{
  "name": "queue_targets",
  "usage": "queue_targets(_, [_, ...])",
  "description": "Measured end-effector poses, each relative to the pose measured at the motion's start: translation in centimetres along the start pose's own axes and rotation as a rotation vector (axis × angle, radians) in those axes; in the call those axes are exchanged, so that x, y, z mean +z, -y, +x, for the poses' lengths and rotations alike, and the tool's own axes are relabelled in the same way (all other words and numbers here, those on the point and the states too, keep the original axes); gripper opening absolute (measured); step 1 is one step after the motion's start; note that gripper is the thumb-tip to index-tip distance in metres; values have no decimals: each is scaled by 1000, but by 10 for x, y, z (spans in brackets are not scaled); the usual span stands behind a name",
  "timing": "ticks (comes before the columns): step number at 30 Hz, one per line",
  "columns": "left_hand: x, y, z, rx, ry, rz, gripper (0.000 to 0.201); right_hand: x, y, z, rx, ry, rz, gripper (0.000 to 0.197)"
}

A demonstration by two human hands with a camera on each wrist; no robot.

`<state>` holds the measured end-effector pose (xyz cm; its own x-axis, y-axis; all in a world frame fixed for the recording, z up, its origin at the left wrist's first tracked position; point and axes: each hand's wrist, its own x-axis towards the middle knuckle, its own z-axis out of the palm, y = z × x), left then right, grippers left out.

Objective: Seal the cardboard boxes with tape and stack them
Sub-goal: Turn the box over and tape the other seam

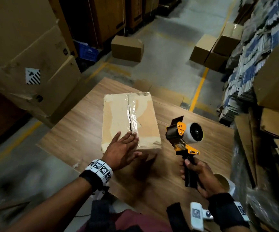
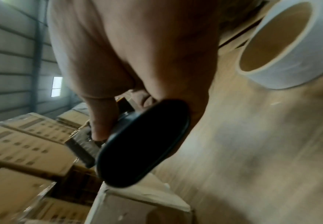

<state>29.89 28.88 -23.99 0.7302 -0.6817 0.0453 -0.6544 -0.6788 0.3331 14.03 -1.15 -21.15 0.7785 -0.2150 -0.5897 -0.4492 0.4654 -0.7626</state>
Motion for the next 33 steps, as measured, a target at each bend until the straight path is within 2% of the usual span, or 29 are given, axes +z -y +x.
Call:
queue_targets(1, [-10, -3, 1, -107, -4, -184, 90, 6, 6, -6, -21, 41, -41, 30])
queue_targets(3, [-32, -11, 9, -382, -98, -596, 87, 22, 17, -15, -30, 120, -124, 38])
queue_targets(4, [-41, -14, 15, -445, -156, -734, 85, 30, 20, -17, -30, 155, -152, 37])
queue_targets(6, [-54, -21, 21, -418, -195, -875, 88, 46, 23, -20, -25, 222, -202, 32])
queue_targets(9, [-58, -18, 18, -394, -160, -988, 88, 69, 27, -18, -29, 295, -237, 28])
queue_targets(12, [-59, -5, -2, -427, -204, -1053, 88, 86, 29, -12, -78, 280, -265, 28])
queue_targets(18, [-64, -12, -35, -467, -370, -1008, 50, 104, 32, 4, -133, 294, -306, 28])
queue_targets(21, [-66, -16, -40, -414, -316, -1144, 26, 109, 33, 11, -122, 311, -305, 42])
queue_targets(23, [-72, -18, -40, -414, -261, -1268, 23, 113, 35, 14, -126, 315, -327, 57])
queue_targets(26, [-83, -15, -41, -506, -106, -1375, 32, 114, 40, 15, -169, 316, -388, 40])
queue_targets(29, [-90, -10, -47, -503, 26, -1505, 29, 115, 45, 13, -217, 344, -446, 32])
queue_targets(33, [-92, -6, -51, -510, 60, -1704, 19, 115, 48, 11, -259, 352, -524, 31])
